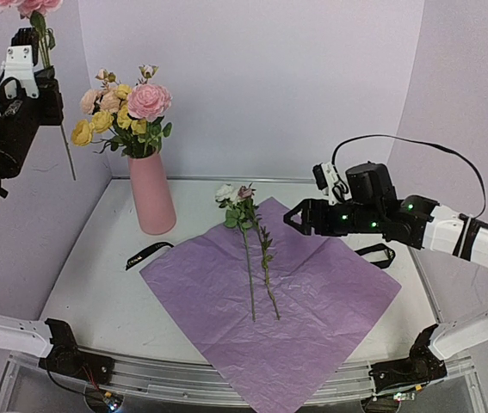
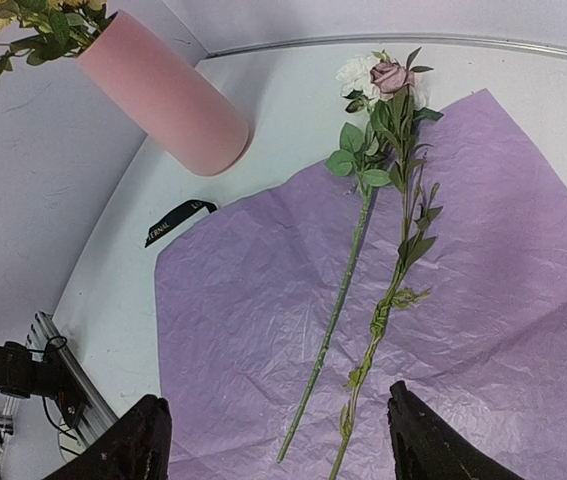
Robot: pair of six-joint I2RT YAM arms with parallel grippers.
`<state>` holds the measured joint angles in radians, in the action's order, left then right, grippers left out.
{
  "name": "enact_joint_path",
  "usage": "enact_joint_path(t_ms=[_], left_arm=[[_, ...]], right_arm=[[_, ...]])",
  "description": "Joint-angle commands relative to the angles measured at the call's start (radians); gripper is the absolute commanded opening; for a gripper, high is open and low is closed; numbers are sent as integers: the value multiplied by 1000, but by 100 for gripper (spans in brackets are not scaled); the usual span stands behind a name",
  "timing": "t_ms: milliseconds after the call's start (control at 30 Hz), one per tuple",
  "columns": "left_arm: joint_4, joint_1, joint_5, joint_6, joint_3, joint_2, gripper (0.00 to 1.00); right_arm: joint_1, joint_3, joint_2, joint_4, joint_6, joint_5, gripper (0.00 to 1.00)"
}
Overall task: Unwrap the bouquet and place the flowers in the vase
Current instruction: Insert the fake flower into the vase.
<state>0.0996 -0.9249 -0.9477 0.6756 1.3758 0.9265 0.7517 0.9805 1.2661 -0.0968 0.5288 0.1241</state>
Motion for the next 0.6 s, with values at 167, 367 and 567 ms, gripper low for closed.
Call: enact_joint_path(t_ms=[167,367,567], left_arm=[[125,-4,-35,131,-28,-10,0],[198,5,-53,166,-40,26,0],[-143,183,121,-122,152,161,0]], right_arm=[[1,83,55,-8,-27,34,75],[0,115,93,-8,-36,51,75],[-8,140,122,-7,-42,76,75]])
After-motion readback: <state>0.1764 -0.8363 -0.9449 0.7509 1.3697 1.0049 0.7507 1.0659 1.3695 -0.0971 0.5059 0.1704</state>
